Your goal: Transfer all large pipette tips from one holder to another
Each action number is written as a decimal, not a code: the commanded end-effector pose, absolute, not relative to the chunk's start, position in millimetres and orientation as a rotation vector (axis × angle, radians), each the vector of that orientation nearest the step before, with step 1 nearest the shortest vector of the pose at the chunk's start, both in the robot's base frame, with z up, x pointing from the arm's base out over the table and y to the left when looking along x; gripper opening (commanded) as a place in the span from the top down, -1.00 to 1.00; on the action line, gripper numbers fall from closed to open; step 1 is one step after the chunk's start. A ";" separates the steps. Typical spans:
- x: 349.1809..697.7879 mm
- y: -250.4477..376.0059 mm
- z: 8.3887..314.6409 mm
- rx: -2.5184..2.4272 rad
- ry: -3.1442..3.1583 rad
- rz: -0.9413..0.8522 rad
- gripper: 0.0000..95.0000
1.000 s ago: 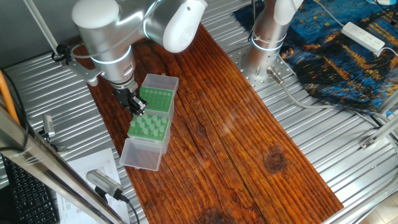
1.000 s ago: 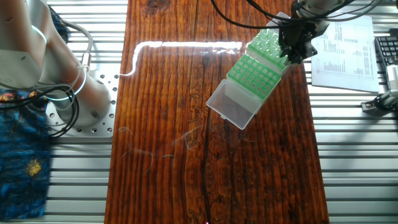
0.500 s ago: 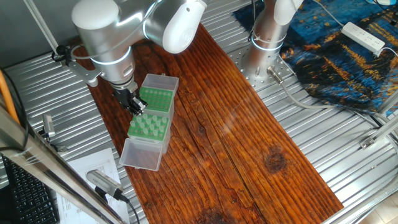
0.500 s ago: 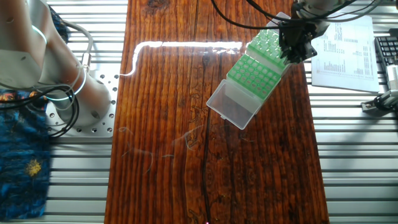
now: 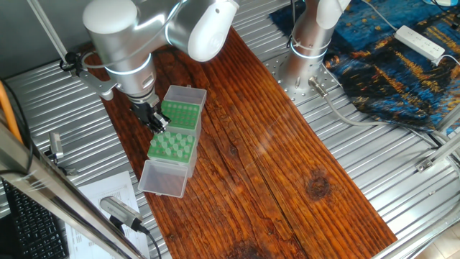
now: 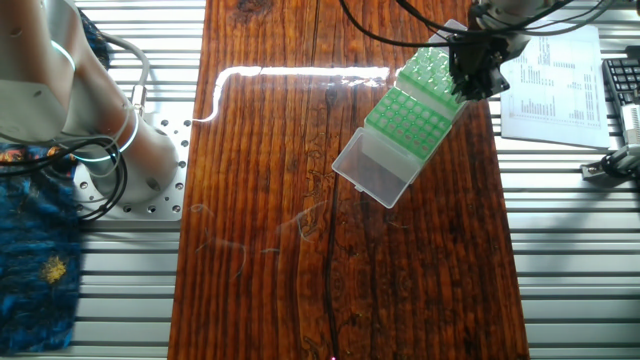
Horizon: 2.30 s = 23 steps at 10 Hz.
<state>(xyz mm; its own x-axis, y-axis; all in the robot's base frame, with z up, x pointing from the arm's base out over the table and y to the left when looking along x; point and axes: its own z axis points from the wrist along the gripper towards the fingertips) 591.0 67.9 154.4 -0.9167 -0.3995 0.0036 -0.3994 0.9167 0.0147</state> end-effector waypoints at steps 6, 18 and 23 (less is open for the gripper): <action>588.5 69.3 166.0 0.631 -3.067 -0.015 1.00; 583.9 63.2 191.7 0.663 -3.061 -0.027 1.00; 585.3 65.1 199.8 0.665 -3.052 -0.024 1.00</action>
<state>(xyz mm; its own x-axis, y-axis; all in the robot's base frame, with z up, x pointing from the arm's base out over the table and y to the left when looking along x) 585.4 64.9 200.6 -0.9091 -0.4163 0.0145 -0.4160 0.9092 0.0187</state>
